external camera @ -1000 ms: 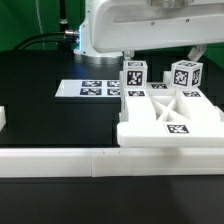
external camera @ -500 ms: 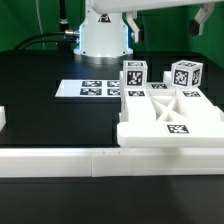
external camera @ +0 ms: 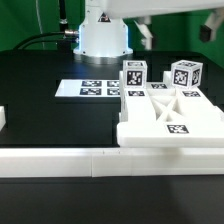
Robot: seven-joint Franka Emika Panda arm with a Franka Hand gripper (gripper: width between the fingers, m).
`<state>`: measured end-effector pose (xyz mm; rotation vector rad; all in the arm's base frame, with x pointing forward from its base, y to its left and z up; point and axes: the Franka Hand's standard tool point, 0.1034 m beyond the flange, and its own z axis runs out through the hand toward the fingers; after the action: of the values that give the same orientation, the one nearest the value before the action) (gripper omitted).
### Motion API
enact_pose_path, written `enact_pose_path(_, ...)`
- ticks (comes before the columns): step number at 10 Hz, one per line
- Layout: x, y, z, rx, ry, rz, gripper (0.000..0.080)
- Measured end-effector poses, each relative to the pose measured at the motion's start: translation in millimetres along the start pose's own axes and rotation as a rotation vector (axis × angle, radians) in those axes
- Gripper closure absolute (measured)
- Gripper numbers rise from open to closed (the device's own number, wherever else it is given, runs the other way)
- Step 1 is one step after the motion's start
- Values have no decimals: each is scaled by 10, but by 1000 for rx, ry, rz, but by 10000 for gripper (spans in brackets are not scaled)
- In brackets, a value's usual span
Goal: Assemble chair
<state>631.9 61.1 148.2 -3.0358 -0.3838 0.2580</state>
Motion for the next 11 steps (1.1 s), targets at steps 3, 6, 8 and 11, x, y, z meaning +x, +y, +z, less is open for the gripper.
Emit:
enact_pose_path(3,16,5,15,0,0,11,151)
enact_pose_path(6,37,-59,126,-21,58,-99,151)
enact_pose_path(8,16,-62,195,-31,70,-146,151)
enact_pose_path(11,-35,-45,264,-29,61,-136,151)
